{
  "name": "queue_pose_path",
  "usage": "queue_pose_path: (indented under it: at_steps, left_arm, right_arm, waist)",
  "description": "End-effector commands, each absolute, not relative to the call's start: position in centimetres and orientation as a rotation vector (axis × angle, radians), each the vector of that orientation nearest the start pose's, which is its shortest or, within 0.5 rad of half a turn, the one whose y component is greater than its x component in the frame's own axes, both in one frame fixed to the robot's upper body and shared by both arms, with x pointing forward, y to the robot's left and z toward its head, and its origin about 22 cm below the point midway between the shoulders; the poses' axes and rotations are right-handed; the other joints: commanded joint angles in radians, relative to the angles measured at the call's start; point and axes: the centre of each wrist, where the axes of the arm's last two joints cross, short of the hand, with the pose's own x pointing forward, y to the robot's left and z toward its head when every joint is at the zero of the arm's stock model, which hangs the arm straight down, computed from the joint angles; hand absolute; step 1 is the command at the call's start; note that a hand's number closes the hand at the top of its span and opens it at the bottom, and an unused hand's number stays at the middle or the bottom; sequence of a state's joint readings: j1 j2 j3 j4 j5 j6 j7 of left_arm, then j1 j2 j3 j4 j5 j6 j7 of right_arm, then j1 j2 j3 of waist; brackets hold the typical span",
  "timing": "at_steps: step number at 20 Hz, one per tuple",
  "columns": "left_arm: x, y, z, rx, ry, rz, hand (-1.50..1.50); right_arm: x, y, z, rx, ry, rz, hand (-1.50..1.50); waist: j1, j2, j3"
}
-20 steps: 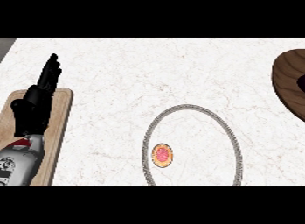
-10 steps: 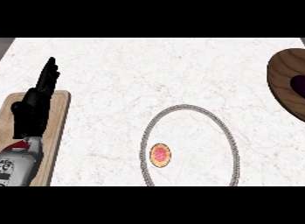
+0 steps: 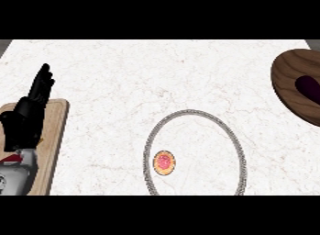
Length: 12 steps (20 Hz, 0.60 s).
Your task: Pick the eggplant from the placemat and place it in the bowl
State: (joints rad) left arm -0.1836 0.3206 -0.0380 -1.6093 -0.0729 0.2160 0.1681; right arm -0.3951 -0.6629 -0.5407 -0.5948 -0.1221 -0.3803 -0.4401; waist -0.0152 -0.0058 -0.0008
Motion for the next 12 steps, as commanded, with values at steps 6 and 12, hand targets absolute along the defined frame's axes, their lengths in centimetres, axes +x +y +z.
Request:
queue_pose_path:
  at_steps: [6, 12]
  left_arm:
    - [29.9, 27.3, 8.0, 0.414, -1.635, -0.141, 0.0]
    - [28.5, 26.5, 7.3, 0.404, -1.653, -0.179, 0.0]
  right_arm:
    - [19.2, -49.6, 2.0, -0.997, -1.578, -0.395, -1.5]
    - [17.0, -47.0, 1.4, -1.018, -1.582, -0.397, -1.5]
  waist:
    - [-0.008, 0.001, -0.001]
    - [0.009, 0.005, 0.001]
